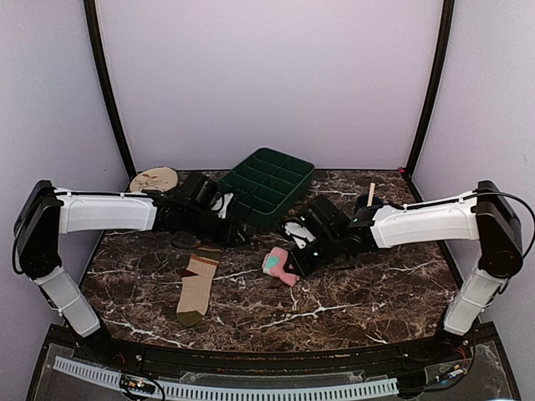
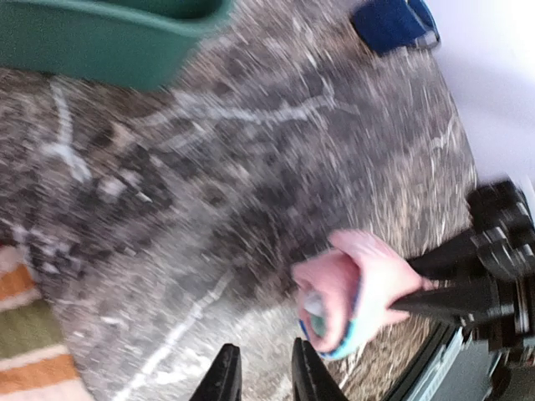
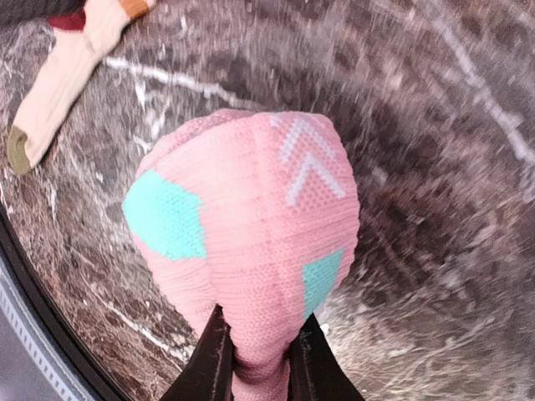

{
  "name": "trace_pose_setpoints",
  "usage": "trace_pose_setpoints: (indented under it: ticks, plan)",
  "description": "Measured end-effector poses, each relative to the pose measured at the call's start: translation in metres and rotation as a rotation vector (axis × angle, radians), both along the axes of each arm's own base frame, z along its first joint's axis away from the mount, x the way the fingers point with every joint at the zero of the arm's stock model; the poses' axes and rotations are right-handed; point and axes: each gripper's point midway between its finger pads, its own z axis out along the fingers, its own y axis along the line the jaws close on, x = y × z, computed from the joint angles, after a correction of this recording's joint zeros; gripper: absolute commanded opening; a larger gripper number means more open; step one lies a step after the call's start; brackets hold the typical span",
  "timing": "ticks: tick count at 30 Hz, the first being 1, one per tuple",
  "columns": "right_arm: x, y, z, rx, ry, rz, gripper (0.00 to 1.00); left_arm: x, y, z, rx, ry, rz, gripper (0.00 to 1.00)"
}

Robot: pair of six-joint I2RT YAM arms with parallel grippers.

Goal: Roll the socks
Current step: Pick up the sock from the center of the board, then move the storage box to the center of the board.

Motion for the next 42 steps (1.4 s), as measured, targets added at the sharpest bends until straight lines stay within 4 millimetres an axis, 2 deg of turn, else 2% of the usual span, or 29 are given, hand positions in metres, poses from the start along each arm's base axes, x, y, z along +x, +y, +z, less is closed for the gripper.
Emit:
trace_pose_setpoints:
  ticks: [5, 8, 10, 13, 17, 21, 25, 34, 42]
  plan:
    - [0.024, 0.009, 0.034, -0.006, -0.108, -0.016, 0.0, 0.05, 0.022, 0.027, -0.055, -0.032, 0.131, 0.27]
    - [0.038, 0.015, 0.058, -0.002, -0.182, -0.023, 0.0, 0.086, 0.024, 0.046, -0.089, -0.069, 0.179, 0.29]
    - [0.048, 0.018, 0.076, 0.002, -0.231, -0.029, 0.0, 0.107, 0.022, 0.053, -0.101, -0.088, 0.199, 0.3]
    - [0.067, 0.024, 0.104, 0.011, -0.314, -0.044, 0.0, 0.138, 0.018, 0.049, -0.104, -0.09, 0.23, 0.32]
    - [0.092, 0.026, 0.125, 0.013, -0.385, -0.081, 0.0, 0.166, 0.016, 0.027, -0.065, -0.05, 0.26, 0.33]
    - [0.116, 0.019, 0.132, -0.01, -0.426, -0.121, 0.0, 0.174, 0.019, 0.006, -0.014, 0.002, 0.293, 0.39]
    - [0.129, 0.011, 0.134, -0.031, -0.446, -0.14, 0.0, 0.176, 0.026, 0.006, 0.009, 0.027, 0.341, 0.43]
    - [0.137, 0.012, 0.139, -0.032, -0.461, -0.141, 0.0, 0.188, 0.049, 0.011, 0.038, 0.053, 0.446, 0.45]
    - [0.142, 0.015, 0.134, -0.044, -0.463, -0.128, 0.0, 0.202, 0.062, -0.013, 0.08, 0.107, 0.506, 0.45]
